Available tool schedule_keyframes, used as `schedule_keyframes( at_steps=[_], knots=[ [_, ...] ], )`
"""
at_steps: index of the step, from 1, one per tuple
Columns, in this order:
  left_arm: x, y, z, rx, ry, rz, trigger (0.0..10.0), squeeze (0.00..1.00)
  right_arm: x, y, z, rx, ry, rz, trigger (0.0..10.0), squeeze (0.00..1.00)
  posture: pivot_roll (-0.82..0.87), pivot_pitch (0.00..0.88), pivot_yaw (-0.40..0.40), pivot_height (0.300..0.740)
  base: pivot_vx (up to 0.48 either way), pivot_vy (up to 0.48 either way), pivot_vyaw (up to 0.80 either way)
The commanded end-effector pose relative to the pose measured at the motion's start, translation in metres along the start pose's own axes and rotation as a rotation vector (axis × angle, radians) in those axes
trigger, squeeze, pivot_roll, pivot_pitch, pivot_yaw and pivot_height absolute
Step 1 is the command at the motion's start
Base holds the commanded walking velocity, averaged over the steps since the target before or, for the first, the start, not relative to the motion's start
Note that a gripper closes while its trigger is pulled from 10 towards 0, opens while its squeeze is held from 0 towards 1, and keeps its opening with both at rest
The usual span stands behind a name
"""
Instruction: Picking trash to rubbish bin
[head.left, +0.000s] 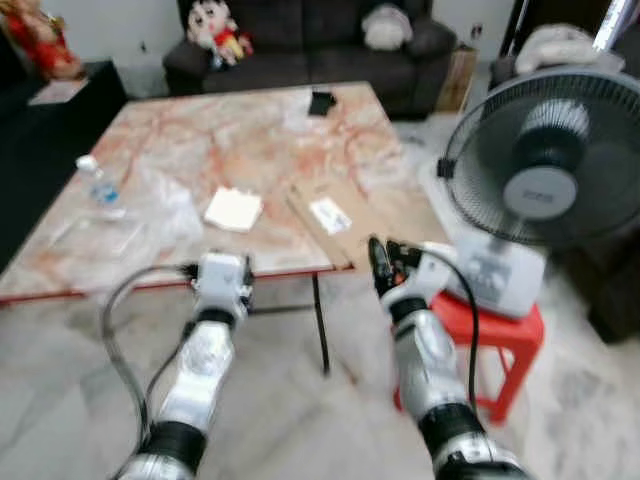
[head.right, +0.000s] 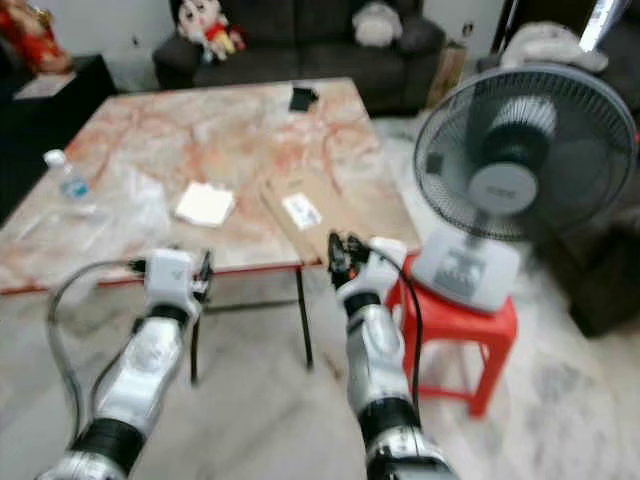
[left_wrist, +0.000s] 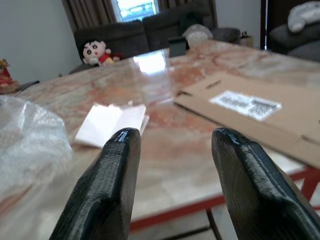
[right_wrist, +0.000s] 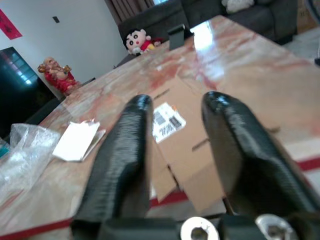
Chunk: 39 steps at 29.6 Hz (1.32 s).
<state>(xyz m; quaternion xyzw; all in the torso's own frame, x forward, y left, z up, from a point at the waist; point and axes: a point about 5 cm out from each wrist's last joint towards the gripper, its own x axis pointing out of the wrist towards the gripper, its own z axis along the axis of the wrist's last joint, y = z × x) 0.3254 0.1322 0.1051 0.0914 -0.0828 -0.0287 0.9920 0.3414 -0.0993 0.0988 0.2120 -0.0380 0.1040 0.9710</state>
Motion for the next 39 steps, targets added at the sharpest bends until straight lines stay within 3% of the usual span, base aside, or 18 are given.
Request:
schedule_keyframes(
  at_steps=[1,31,39],
  knots=[
    [0.001,0.015,-0.002,0.031,0.011,0.032,10.0,0.0,0.006,0.014,0.002,0.008,-0.011,0.04,10.0,1.0,0.0,0.0,0.03,0.74,0.3,0.0,0.0],
    [0.001,0.019,-0.002,0.01,0.014,0.07,10.0,0.0,0.001,0.025,-0.009,0.001,0.05,0.117,10.0,1.0,0.0,0.0,0.01,0.74,0.298,0.0,0.0],
    [0.001,0.019,-0.002,0.004,0.018,0.078,10.0,0.0,0.0,0.029,-0.01,-0.001,0.062,0.157,10.0,1.0,0.0,0.0,0.007,0.74,0.0,0.0,0.0]
  ],
)
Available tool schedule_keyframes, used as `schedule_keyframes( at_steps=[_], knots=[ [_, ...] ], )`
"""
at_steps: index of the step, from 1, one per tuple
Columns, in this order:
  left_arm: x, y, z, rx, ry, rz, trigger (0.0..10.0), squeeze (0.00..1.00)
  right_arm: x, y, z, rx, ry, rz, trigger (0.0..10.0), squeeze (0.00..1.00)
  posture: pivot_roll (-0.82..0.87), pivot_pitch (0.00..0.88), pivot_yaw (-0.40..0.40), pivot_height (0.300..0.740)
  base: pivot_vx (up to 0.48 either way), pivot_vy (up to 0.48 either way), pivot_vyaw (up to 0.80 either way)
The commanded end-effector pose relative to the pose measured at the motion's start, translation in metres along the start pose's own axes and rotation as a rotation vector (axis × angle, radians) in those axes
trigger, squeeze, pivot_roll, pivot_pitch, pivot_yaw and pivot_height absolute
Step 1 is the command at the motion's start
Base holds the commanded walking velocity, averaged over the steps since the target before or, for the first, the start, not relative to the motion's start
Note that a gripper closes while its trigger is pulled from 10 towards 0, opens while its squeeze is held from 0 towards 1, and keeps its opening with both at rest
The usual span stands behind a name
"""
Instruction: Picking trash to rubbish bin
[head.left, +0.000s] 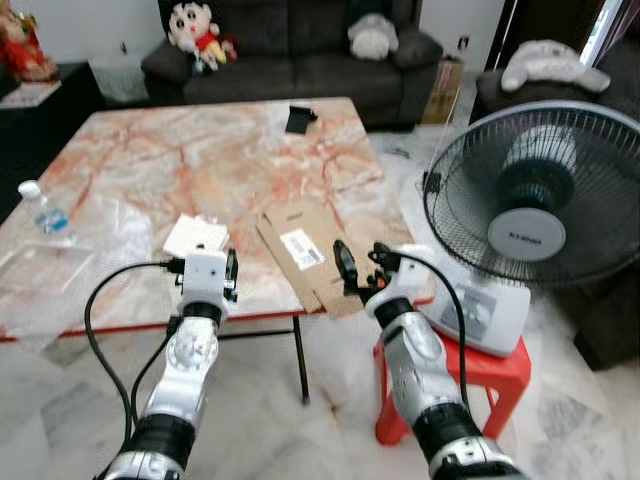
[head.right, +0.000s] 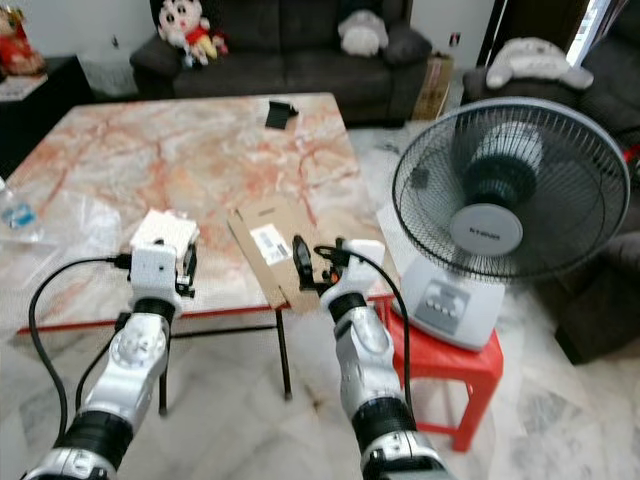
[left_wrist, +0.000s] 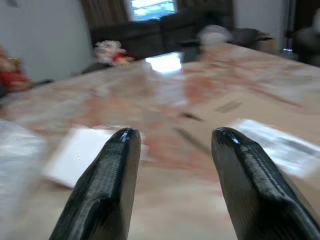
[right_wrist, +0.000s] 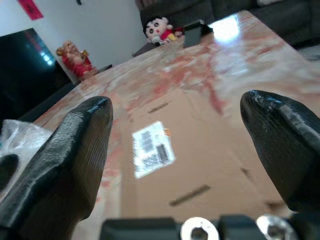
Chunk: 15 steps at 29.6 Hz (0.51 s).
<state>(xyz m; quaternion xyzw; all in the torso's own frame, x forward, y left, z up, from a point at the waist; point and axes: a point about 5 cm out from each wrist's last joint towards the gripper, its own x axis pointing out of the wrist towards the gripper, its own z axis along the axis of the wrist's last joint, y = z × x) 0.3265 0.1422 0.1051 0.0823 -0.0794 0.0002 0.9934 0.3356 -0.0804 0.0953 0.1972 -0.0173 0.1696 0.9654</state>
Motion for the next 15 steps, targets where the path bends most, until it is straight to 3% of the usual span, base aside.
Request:
schedule_keyframes(
  at_steps=[1,12,13,15],
  knots=[
    [0.0016,0.0088,0.0,0.018,0.005,0.02,10.0,0.0,0.0039,0.0125,0.0009,0.013,-0.009,0.038,10.0,1.0,0.0,0.0,0.007,0.74,0.0,0.0,0.0],
    [0.0027,0.0096,-0.0006,-0.001,0.014,0.036,10.0,0.0,0.0037,0.0115,-0.0013,-0.013,0.023,0.04,10.0,1.0,0.0,0.0,-0.007,0.74,0.0,0.0,0.0],
    [0.0028,0.0094,-0.0006,-0.002,0.014,0.036,10.0,0.0,0.0035,0.0105,-0.0025,-0.02,0.034,0.033,10.0,0.0,0.0,0.0,-0.007,0.74,0.0,0.0,0.0],
    [0.0028,0.0091,-0.001,-0.004,0.016,0.035,10.0,0.0,0.0023,0.0078,-0.0058,-0.031,0.061,0.017,10.0,0.0,-0.01,0.0,-0.007,0.74,0.0,0.0,0.0]
  ],
)
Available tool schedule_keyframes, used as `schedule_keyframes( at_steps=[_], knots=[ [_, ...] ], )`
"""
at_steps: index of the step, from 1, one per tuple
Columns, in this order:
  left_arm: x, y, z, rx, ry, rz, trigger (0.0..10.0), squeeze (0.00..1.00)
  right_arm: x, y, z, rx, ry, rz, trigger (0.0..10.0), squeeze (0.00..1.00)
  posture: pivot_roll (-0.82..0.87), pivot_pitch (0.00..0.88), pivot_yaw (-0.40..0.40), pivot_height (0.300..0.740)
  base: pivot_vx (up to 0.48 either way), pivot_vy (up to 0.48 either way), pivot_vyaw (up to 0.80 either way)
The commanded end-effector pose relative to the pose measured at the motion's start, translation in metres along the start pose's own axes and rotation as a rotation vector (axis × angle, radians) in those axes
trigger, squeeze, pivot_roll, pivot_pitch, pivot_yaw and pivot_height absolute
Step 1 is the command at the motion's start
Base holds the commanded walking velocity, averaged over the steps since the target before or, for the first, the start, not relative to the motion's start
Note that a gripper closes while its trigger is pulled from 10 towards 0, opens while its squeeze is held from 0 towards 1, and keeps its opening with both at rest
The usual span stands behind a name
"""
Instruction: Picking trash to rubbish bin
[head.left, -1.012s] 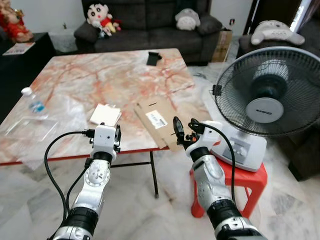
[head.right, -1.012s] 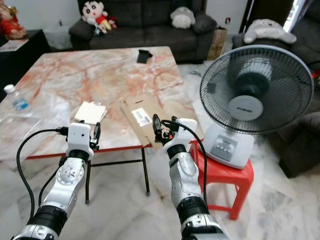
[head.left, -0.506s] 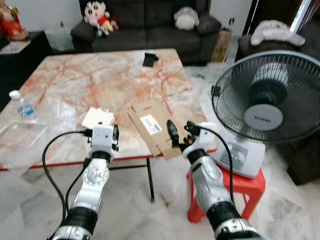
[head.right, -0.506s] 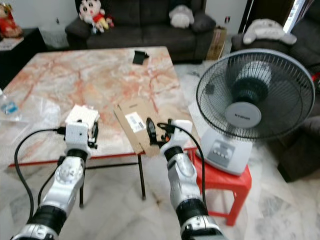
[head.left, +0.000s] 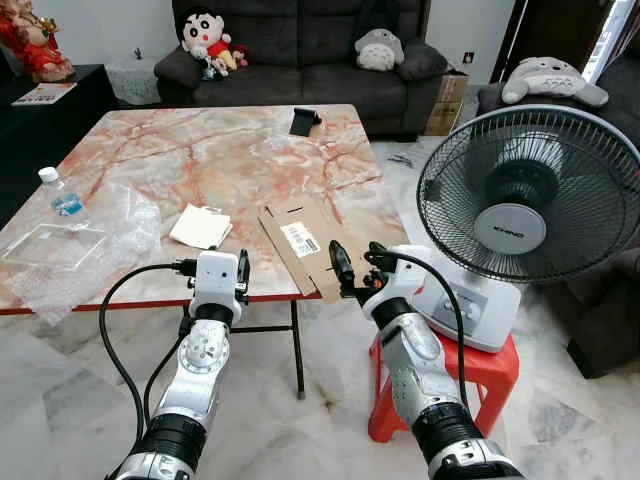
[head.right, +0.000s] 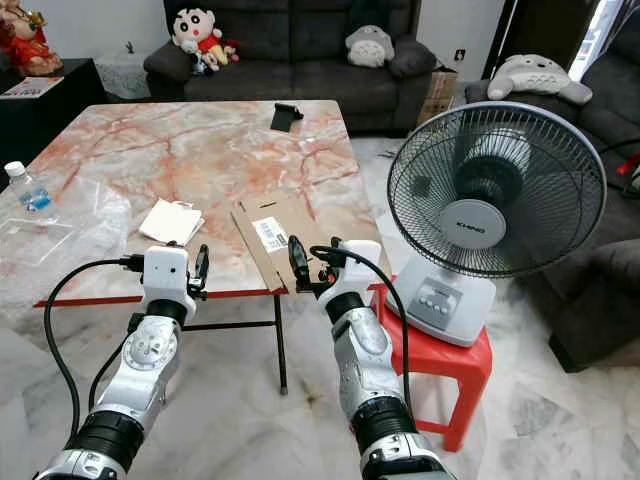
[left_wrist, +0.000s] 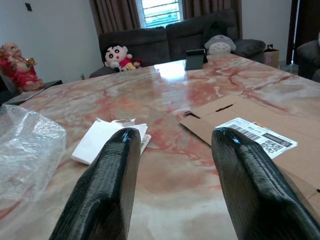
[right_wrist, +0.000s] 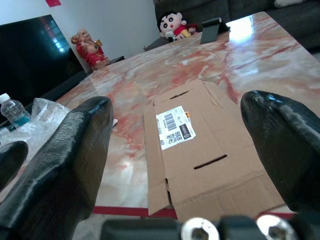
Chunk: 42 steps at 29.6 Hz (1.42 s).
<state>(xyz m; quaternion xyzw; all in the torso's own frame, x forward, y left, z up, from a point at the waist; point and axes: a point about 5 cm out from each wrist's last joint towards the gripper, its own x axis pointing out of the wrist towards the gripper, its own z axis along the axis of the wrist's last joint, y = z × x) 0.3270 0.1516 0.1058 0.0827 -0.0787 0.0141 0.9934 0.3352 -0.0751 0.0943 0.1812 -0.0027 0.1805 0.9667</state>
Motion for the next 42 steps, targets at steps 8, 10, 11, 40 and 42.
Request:
schedule_keyframes(
  at_steps=[8,10,11,40,42],
  knots=[
    [0.001,-0.002,-0.001,-0.012,0.019,-0.005,10.0,0.0,-0.006,-0.007,-0.022,-0.017,0.176,-0.063,10.0,0.0,-0.01,0.0,-0.004,0.74,0.0,0.0,0.0],
    [0.001,-0.002,-0.002,-0.01,0.021,-0.01,10.0,0.0,-0.012,-0.012,-0.038,-0.021,0.288,-0.108,10.0,0.0,-0.02,0.0,-0.003,0.74,0.0,0.0,0.0],
    [0.001,-0.002,-0.002,-0.009,0.021,-0.012,10.0,0.0,-0.014,-0.013,-0.043,-0.001,0.33,-0.124,10.0,0.0,-0.01,0.0,-0.002,0.74,0.0,0.0,0.0],
    [0.002,-0.002,0.001,-0.011,0.011,-0.039,10.0,0.0,-0.011,-0.009,-0.051,0.623,0.346,-0.232,10.0,0.0,0.0,0.0,0.007,0.74,0.0,0.0,0.0],
    [0.002,-0.001,0.001,-0.013,0.011,-0.039,10.0,0.0,-0.008,-0.008,-0.047,0.662,0.314,-0.208,10.0,0.0,0.0,0.0,0.005,0.74,0.0,0.0,0.0]
  ],
)
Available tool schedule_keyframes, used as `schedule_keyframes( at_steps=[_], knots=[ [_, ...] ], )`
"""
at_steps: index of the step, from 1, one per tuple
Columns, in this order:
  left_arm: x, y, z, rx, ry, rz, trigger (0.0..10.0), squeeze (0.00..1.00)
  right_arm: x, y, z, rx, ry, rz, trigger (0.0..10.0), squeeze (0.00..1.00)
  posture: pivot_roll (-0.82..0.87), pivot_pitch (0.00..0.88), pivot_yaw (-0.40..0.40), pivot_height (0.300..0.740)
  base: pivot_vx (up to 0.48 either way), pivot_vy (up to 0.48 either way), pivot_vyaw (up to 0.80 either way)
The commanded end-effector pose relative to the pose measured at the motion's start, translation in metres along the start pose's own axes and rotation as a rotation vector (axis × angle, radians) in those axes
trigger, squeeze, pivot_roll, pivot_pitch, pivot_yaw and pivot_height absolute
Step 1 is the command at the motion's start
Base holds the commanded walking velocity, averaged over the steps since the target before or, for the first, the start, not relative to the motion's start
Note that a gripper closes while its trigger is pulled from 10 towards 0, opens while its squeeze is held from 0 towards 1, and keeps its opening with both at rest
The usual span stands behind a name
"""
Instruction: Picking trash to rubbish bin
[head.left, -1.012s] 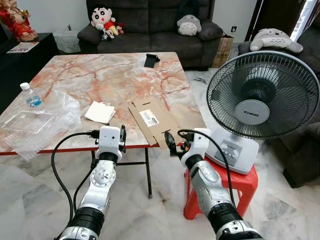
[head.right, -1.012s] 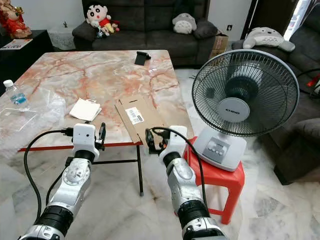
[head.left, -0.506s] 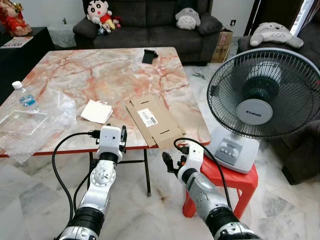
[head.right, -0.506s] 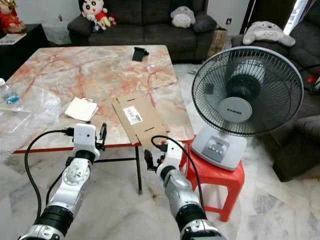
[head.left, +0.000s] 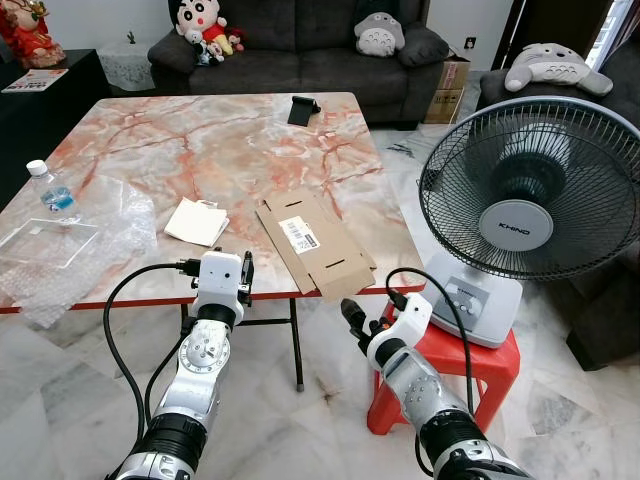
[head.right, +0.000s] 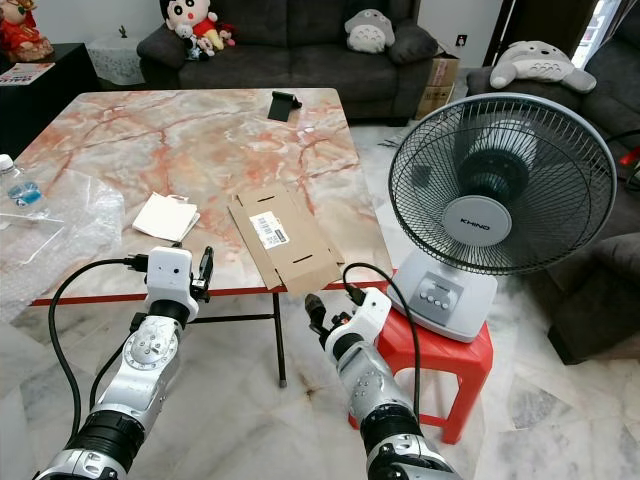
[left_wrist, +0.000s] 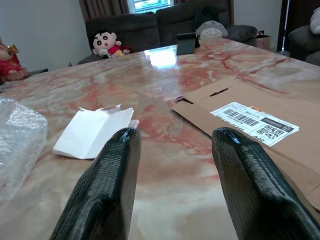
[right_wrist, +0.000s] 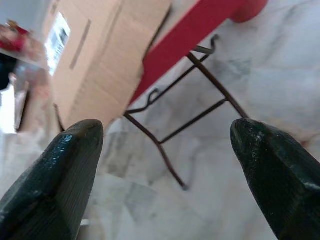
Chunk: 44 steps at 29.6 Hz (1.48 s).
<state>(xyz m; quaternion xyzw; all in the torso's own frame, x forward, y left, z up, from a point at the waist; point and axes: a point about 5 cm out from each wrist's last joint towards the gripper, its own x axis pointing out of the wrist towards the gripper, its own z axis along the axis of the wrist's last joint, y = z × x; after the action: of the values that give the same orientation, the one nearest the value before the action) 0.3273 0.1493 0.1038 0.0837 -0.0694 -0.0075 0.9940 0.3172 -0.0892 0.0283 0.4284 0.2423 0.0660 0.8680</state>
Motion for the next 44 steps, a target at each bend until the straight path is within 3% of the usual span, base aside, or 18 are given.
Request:
schedule_keyframes(
  at_steps=[1,9,44],
  knots=[
    [0.002,0.001,0.003,-0.012,-0.005,0.005,10.0,0.0,0.009,0.031,0.001,0.047,-0.012,0.105,10.0,0.0,0.0,0.0,0.004,0.74,0.0,0.0,0.0],
    [0.003,0.0,0.004,-0.02,-0.007,-0.002,10.0,0.0,0.01,0.043,0.003,0.054,-0.026,0.202,10.0,0.0,0.0,0.0,0.003,0.74,0.0,0.0,0.0],
    [0.005,-0.001,0.009,-0.024,-0.016,-0.028,10.0,0.0,0.022,0.071,-0.005,0.007,0.031,0.26,10.0,0.0,0.05,0.0,0.003,0.74,0.0,0.0,0.0]
  ],
)
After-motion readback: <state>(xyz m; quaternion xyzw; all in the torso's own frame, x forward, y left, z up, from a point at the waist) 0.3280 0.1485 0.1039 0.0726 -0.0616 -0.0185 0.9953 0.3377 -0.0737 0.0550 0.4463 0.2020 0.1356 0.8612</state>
